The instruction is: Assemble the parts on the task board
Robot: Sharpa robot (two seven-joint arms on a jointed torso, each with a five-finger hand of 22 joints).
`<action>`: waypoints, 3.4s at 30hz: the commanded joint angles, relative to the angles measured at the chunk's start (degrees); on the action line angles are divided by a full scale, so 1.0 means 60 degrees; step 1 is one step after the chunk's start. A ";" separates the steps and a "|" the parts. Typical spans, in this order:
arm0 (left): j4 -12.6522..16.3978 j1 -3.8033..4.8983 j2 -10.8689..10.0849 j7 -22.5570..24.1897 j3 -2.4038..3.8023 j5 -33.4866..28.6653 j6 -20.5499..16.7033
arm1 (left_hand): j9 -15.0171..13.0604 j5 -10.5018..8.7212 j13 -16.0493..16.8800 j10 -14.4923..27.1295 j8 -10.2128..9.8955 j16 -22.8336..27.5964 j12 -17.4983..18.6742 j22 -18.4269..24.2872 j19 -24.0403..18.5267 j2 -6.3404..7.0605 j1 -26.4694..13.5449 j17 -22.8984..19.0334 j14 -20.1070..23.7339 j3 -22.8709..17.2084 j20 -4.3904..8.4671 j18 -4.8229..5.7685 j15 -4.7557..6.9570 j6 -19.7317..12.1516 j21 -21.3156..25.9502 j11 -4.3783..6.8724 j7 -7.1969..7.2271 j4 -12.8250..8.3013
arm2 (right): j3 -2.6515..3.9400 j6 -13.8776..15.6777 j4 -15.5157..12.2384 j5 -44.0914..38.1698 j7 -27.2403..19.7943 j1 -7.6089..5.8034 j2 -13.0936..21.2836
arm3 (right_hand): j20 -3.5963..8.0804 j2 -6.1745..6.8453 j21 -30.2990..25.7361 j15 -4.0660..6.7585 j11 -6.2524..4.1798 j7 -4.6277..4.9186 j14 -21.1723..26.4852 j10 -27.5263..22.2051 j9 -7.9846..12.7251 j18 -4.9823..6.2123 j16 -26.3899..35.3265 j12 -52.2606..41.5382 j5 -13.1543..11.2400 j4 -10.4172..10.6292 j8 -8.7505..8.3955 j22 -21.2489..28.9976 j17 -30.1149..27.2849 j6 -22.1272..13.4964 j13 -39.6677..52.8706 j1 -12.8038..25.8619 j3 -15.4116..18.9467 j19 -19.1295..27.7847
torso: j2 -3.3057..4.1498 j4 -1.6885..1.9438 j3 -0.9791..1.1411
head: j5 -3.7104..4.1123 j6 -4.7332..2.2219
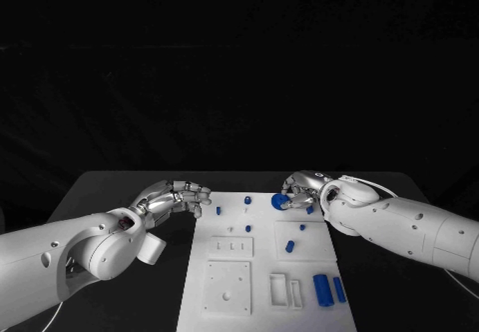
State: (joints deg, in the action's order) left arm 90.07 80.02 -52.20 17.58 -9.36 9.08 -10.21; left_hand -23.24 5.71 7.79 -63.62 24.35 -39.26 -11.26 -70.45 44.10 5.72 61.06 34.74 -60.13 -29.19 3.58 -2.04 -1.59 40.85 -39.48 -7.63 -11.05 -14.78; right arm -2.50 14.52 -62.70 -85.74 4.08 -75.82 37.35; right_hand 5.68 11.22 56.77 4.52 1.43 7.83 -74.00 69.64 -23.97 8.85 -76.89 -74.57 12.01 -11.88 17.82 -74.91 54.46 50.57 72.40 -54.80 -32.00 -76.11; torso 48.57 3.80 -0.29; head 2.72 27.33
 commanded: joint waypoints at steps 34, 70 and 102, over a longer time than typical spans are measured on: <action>-0.0055 0.0007 0.0042 -0.0013 -0.0002 0.0024 0.0139 | -0.0018 -0.0007 -0.0012 0.0071 -0.0038 -0.0016 0.0061 0.0017 -0.0005 0.0018 0.0053 -0.0021 0.0054 -0.0019 0.0048 -0.0174 -0.0012 -0.0075 -0.0066 0.0018 -0.0093 -0.0034 | -0.0029 -0.0197 -0.0375 -0.1472 0.0836 0.0061 -0.0081 | 0.0001 0.0299 0.0261 0.0247 -0.0198 -0.0193 -0.0120 0.0248 -0.0512 0.1025 0.0211 0.0009 0.0001 0.0203 0.0227 -0.0181 0.0212 0.0553 -0.0113 -0.0875 -0.1212 0.0089 | 0.0008 -0.0006 0.0006 | 0.0050 0.0025; -0.0037 0.0007 -0.0002 -0.0050 -0.0006 0.0024 0.0100 | -0.0022 -0.0006 -0.0012 0.0085 -0.0041 -0.0013 0.0072 0.0022 -0.0012 0.0011 0.0054 -0.0027 0.0061 -0.0026 0.0052 -0.0167 -0.0015 -0.0089 -0.0067 0.0014 -0.0097 -0.0037 | -0.0048 0.0091 -0.0433 -0.2103 0.0546 0.0160 0.0023 | -0.0077 0.0104 0.0303 0.0225 -0.0179 -0.0178 -0.0149 0.0028 -0.0577 0.1025 0.0390 0.0122 0.2148 -0.0441 0.0129 -0.0120 0.0352 0.0658 -0.0283 -0.1111 -0.1314 0.0143 | 0.0008 -0.0009 0.0002 | 0.0096 0.0039; 0.0016 0.0008 -0.0051 -0.0028 -0.0005 0.0024 0.0075 | -0.0028 -0.0001 -0.0009 0.0085 -0.0037 -0.0011 0.0075 0.0029 -0.0022 0.0002 0.0072 -0.0032 0.0068 -0.0040 0.0054 -0.0161 -0.0016 -0.0094 -0.0066 0.0014 -0.0097 -0.0049 | -0.0048 0.1442 -0.2108 -0.4010 0.0847 0.0063 0.0140 | -0.0036 0.0459 0.0360 0.0350 -0.0311 -0.0311 -0.0212 0.0288 -0.0694 0.1025 0.0453 0.0030 0.1633 -0.0012 0.0193 -0.0119 0.0411 0.0993 -0.0199 -0.1164 -0.1694 0.0004 | 0.0012 0.0006 0.0008 | 0.0054 -0.0023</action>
State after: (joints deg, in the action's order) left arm 90.00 80.01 -52.58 16.92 -9.41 9.08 -10.23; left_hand -23.36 5.71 7.80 -63.52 24.35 -39.26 -11.04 -70.33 44.13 5.72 61.06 34.60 -60.12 -29.31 3.56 -2.13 -1.60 40.64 -39.70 -7.71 -10.84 -14.90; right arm -2.80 21.38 -74.99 -106.59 8.13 -75.41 38.32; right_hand 5.45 13.64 58.56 6.08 -0.43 5.31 -75.23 71.05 -28.25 8.92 -74.43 -74.12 22.04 -12.20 19.04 -74.91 56.85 53.75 71.16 -61.73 -42.29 -75.75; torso 48.63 3.76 -0.24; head 3.15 27.21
